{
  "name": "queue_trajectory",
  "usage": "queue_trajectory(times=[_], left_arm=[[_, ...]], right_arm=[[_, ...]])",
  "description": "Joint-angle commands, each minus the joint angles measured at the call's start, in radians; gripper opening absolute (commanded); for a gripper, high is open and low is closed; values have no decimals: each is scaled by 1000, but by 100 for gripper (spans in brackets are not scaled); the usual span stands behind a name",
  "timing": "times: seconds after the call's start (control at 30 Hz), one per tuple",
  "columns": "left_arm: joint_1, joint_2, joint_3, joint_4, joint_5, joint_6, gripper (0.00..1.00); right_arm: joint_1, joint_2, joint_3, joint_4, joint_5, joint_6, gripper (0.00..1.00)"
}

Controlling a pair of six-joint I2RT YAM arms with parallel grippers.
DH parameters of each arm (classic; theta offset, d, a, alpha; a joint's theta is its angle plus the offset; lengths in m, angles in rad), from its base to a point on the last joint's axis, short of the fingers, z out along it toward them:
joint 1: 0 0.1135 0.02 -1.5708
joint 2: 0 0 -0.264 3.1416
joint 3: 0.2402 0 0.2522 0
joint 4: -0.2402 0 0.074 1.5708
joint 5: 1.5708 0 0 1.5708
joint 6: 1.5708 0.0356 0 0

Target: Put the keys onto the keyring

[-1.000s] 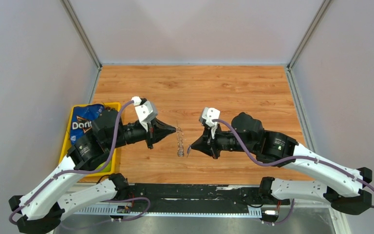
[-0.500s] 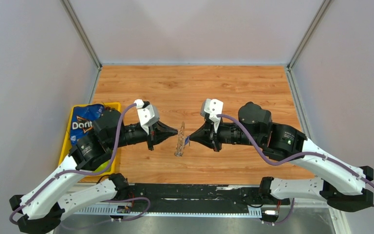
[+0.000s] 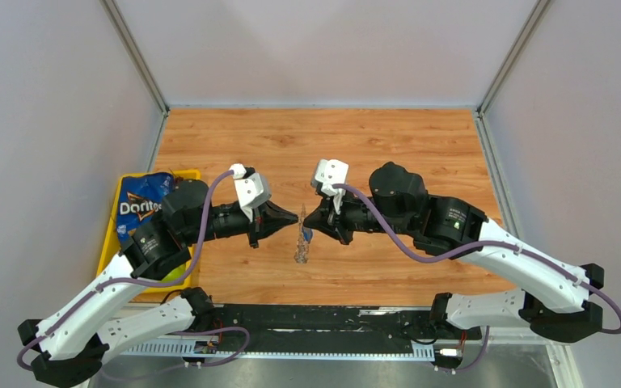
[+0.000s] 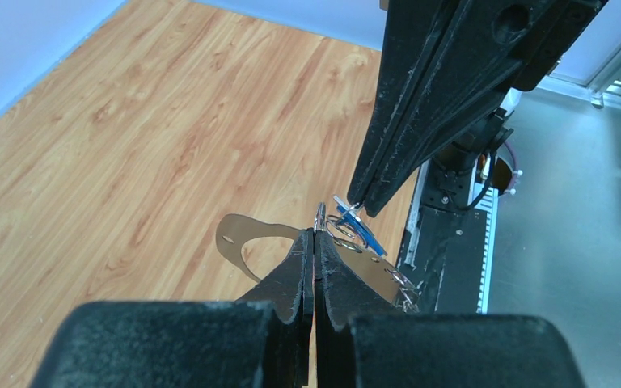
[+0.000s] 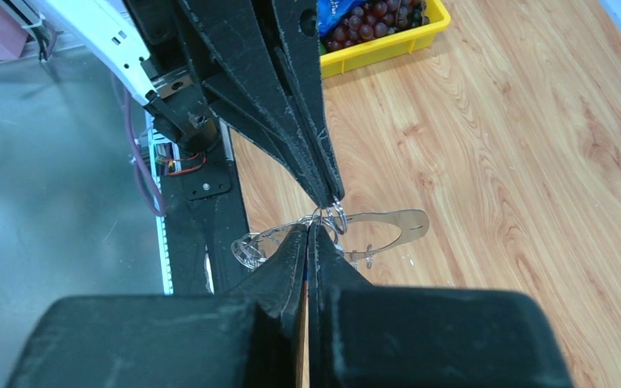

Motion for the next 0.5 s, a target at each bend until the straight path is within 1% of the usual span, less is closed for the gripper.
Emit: queue_trajectory(times=[0.0, 0.23, 0.47], left_arm=[[1, -21, 18, 49, 22, 26, 0], [2, -41, 1, 55, 36, 32, 0], [1, -47, -5, 63, 35, 31, 0]], right_arm=[[4, -3, 60, 11, 48, -17, 0], [5, 16, 76, 15, 60, -3, 0], [5, 27, 82, 20, 9, -2, 0]])
